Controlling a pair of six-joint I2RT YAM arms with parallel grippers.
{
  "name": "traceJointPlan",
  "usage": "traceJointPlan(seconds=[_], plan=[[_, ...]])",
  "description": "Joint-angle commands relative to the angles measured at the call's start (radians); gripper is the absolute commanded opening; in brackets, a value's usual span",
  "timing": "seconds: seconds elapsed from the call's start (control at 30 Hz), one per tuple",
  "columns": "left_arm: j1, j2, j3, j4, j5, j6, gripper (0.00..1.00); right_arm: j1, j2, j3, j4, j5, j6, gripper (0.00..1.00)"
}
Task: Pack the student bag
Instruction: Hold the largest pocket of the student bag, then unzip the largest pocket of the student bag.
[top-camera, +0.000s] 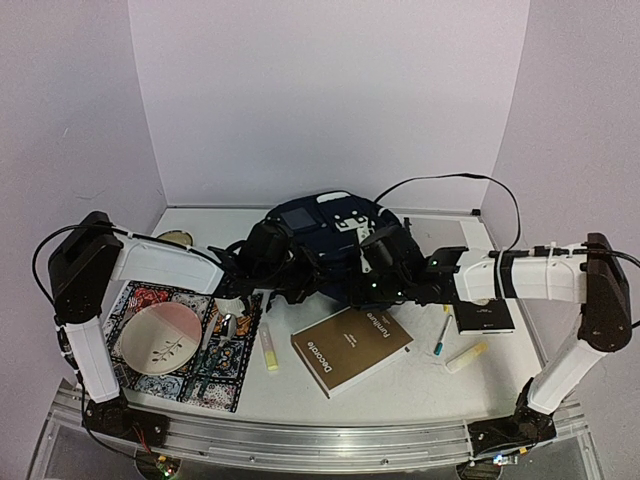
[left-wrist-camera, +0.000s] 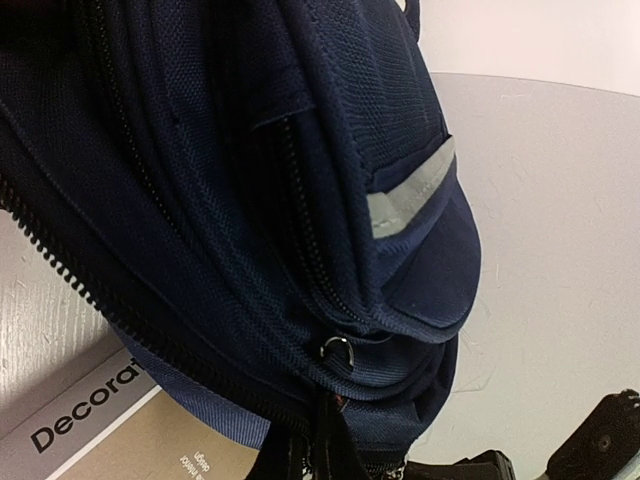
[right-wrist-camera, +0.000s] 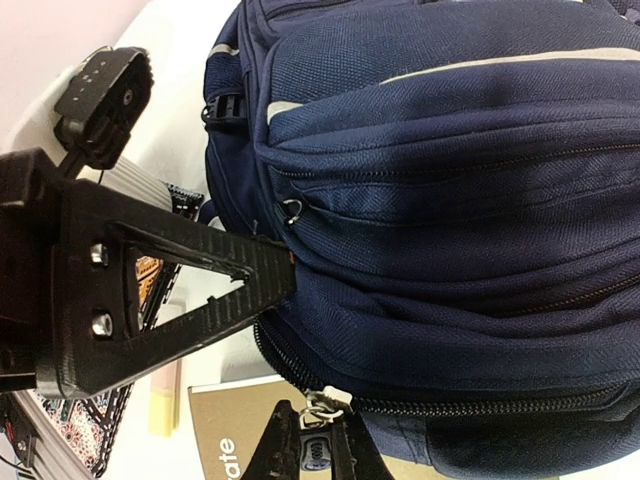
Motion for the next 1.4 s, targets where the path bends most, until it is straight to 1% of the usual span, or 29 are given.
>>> traceJointPlan(seconds=[0.0,0.1,0.23,0.33,0.4,0.5,0.63,0.77,1.0,1.2,1.37], plan=[[-0.002,-0.027,-0.005,0.126,-0.030,-0.011,0.00,0.018,-0.059,-0.005,0.022,0.040,0.033,0.07],[-0.003,-0.043,-0.017,0.136,-0.041,-0.011,0.00,0.021,-0.063,0.008,-0.036,0.063,0.048,0.14],[-0.007,-0.046,-0.016,0.143,-0.045,-0.012,0.00,0.029,-0.078,0.032,-0.143,0.130,0.074,0.32],[-0.012,-0.045,-0.014,0.147,-0.048,-0.016,0.00,0.052,-0.091,0.057,-0.223,0.183,0.077,0.42],[-0.013,-0.045,-0.015,0.150,-0.052,-0.026,0.00,0.068,-0.091,0.073,-0.253,0.206,0.076,0.45],[-0.015,-0.043,-0.011,0.154,-0.057,-0.034,0.00,0.087,-0.080,0.088,-0.289,0.230,0.075,0.45],[-0.020,-0.045,-0.008,0.156,-0.065,-0.044,0.00,0.106,-0.055,0.105,-0.298,0.249,0.081,0.43],[-0.026,-0.048,-0.009,0.157,-0.077,-0.058,0.00,0.129,0.010,0.161,-0.306,0.288,0.075,0.41],[-0.034,-0.056,-0.011,0.158,-0.090,-0.066,0.00,0.147,0.118,0.239,-0.331,0.382,0.089,0.39],[-0.039,-0.059,-0.011,0.159,-0.092,-0.066,0.00,0.149,0.186,0.290,-0.407,0.484,0.137,0.40],[-0.038,-0.068,-0.021,0.159,-0.100,-0.059,0.00,0.148,0.198,0.286,-0.479,0.571,0.163,0.36]])
